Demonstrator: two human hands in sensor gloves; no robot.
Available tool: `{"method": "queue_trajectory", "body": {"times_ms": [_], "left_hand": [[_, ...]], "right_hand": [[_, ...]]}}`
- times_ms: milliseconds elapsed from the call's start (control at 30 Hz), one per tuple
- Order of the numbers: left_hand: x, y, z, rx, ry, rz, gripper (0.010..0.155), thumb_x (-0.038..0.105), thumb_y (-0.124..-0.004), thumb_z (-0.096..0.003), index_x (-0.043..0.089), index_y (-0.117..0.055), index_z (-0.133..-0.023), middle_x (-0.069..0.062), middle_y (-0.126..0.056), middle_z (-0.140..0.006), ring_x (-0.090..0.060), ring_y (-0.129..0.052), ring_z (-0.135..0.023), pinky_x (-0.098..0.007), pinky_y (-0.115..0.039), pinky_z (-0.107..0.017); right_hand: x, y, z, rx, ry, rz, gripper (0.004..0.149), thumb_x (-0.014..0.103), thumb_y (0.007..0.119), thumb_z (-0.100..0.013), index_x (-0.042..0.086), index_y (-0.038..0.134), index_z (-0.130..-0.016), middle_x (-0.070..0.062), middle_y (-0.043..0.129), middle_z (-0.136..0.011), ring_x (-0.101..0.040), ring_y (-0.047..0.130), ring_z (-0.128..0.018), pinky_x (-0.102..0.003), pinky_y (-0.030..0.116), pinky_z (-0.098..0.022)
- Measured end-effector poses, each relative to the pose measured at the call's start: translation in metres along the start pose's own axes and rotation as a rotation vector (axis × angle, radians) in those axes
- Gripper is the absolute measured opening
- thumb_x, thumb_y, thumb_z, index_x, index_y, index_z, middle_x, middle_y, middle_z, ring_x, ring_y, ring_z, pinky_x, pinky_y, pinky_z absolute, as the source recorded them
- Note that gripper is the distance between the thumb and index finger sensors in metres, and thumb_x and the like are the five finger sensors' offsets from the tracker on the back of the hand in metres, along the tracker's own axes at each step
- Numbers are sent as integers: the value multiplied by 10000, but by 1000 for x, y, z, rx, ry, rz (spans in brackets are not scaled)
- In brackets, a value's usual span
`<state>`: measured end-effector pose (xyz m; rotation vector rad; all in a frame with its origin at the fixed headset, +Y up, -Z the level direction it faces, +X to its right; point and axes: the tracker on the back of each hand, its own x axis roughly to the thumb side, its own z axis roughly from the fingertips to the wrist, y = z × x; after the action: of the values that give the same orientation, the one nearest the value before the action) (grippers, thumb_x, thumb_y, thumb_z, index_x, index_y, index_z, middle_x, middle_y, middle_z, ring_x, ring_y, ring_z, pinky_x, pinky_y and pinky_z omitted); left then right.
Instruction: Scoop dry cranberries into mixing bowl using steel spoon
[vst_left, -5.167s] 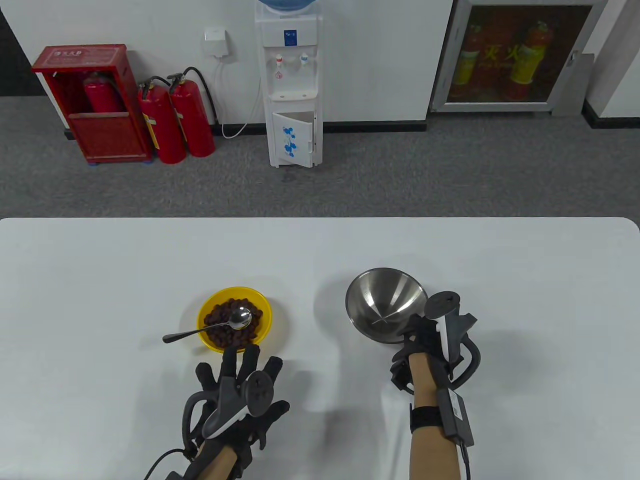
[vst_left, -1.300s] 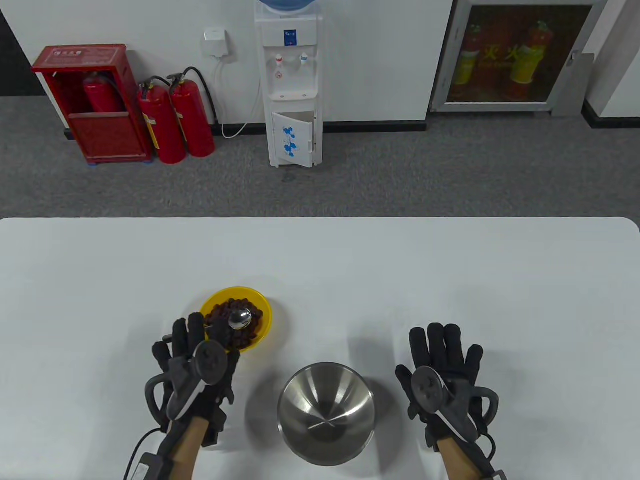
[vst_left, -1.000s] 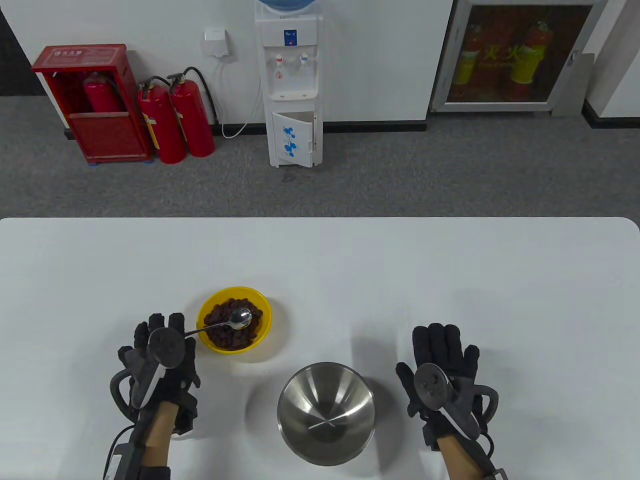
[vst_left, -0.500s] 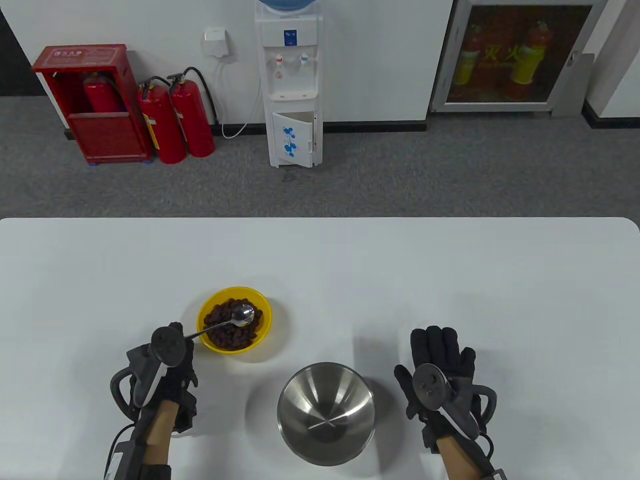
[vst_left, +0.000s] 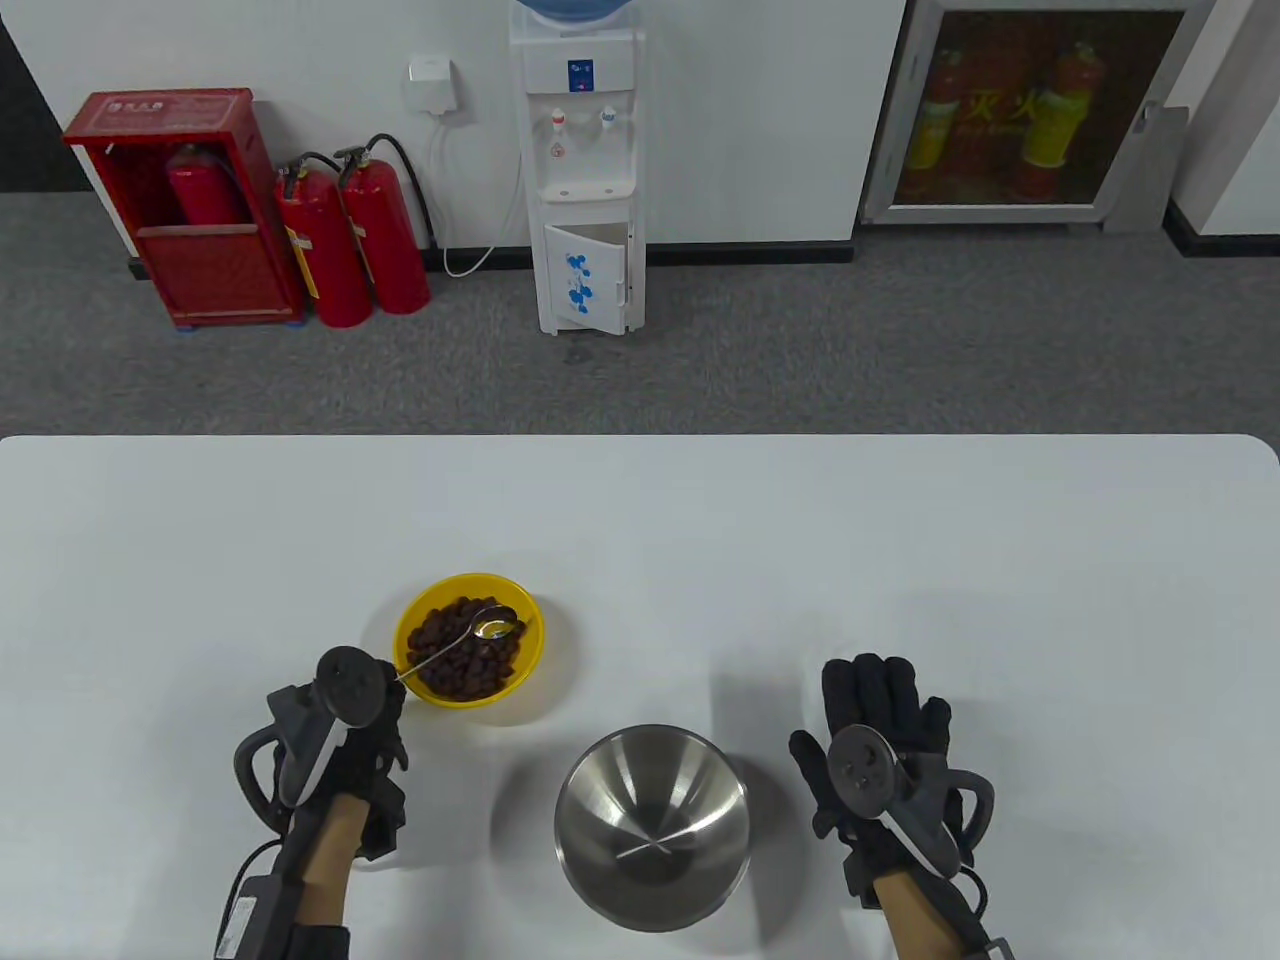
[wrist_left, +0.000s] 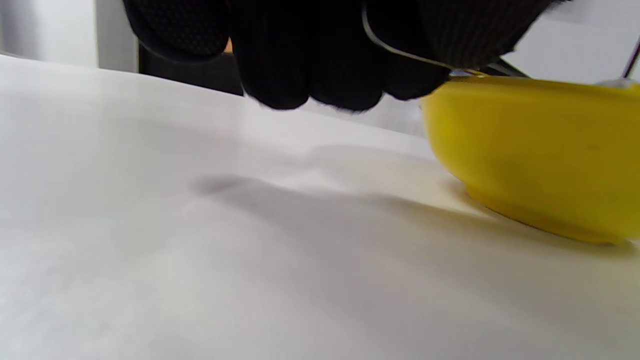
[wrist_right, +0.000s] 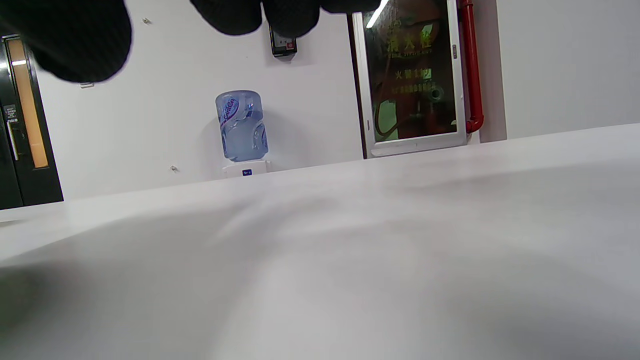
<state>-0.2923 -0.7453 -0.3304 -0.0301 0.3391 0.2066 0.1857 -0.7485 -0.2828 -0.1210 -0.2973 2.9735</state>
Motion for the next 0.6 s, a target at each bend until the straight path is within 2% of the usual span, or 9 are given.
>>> {"method": "queue_trajectory", "body": {"times_ms": [33,100,233,433,600], "left_hand": [[2,-1,0,3,-9,-2,393,507,-705,-451,378,-789,-812,19,-855,-969,-244,-932,-766,-521,-725,-649],[5,0,2,48,-36,-15,391,464,-695,-446,329,-788,-802,25,-974,-864,-192,-1074,-623,-463,-855,-547],[9,7,11,135,-104,-69,405,443,-699,-433,277,-797,-789,43,-1064,-732,-158,-1151,-455,-429,-929,-402],[3,39,41,314,-142,-46,420,428,-679,-443,247,-763,-813,45,-1048,-638,-153,-1119,-379,-424,-910,-373],[6,36,57,386,-131,-162,429,418,-668,-454,245,-760,-836,77,-1030,-614,-138,-1086,-335,-420,-905,-370]], "right_hand": [[0,0,0,2,-1,-2,789,678,696,-415,348,369,-1052,49,286,-1137,-248,277,-1101,-645,327,-736],[0,-1,-1,-2,-3,-12,788,677,696,-414,348,372,-1052,48,288,-1137,-251,279,-1101,-644,328,-737],[0,-1,-1,1,-1,-20,789,678,696,-413,348,373,-1052,46,288,-1137,-251,279,-1100,-645,328,-736],[2,-2,0,1,-11,-31,789,678,696,-413,347,374,-1052,46,284,-1137,-251,279,-1099,-645,329,-735],[4,-1,0,11,-23,-31,786,678,695,-414,346,380,-1053,46,288,-1137,-253,281,-1099,-645,332,-735]]}}
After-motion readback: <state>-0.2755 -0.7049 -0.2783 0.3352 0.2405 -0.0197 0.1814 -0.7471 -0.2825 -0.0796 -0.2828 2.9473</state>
